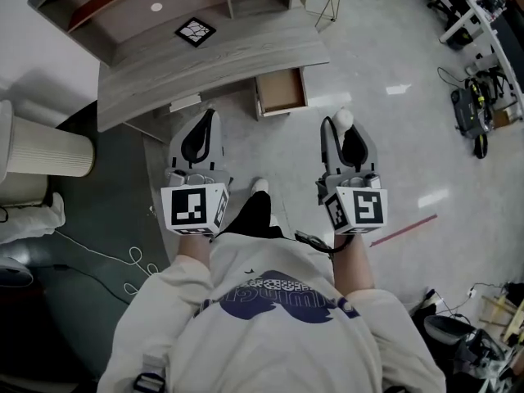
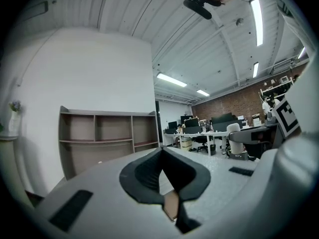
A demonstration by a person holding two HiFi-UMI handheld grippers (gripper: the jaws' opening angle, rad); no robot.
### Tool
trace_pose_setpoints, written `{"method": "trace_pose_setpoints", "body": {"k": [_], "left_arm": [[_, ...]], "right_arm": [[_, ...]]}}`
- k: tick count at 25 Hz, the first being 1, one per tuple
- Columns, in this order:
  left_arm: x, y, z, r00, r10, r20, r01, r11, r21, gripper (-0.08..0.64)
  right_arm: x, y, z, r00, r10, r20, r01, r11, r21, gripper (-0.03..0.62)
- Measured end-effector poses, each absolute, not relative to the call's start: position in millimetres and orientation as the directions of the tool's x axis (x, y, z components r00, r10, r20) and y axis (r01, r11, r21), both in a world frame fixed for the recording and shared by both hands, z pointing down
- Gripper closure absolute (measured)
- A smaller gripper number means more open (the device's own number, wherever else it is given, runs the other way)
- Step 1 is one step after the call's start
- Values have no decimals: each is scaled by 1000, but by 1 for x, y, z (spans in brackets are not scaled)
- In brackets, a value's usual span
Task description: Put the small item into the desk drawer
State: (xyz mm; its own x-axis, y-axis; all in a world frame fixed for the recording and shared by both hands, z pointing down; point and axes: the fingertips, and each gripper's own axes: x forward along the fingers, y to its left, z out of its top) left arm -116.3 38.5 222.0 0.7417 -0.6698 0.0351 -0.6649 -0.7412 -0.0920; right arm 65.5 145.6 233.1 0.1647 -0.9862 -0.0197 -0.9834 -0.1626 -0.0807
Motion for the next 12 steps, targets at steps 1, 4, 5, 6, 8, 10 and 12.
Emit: {"method": "trace_pose_setpoints", "body": {"k": [1,4,5,6,8,10,12], "left_arm": [[-113,31,224,745,-666,36,-662,-745,-88,552],[-101,5,234,755,-654,48,-650,-756,-71,552],[-96,-3,236,758,-650,53,-646,-760,-66,552],[-92,-11,237,762,-645,56,-642,-764,-63,552],[-83,-26,236,772,-634,51,-631,-773,-59,552],[-76,-42,234,781,-623,44,-620,-782,-58,552],[-72,-59,235,786,-617,42,-615,-787,-51,552]], "right_arm": [[68,140,234,167,-986,-17,-983,-165,-76,466],[76,123,238,182,-983,-5,-982,-181,-61,466],[79,118,239,185,-983,0,-981,-185,-58,466],[81,112,239,187,-982,6,-981,-187,-54,466],[86,99,239,190,-982,13,-981,-190,-43,466],[91,85,241,198,-980,20,-979,-198,-37,466],[94,71,243,202,-979,27,-979,-203,-34,466]]}}
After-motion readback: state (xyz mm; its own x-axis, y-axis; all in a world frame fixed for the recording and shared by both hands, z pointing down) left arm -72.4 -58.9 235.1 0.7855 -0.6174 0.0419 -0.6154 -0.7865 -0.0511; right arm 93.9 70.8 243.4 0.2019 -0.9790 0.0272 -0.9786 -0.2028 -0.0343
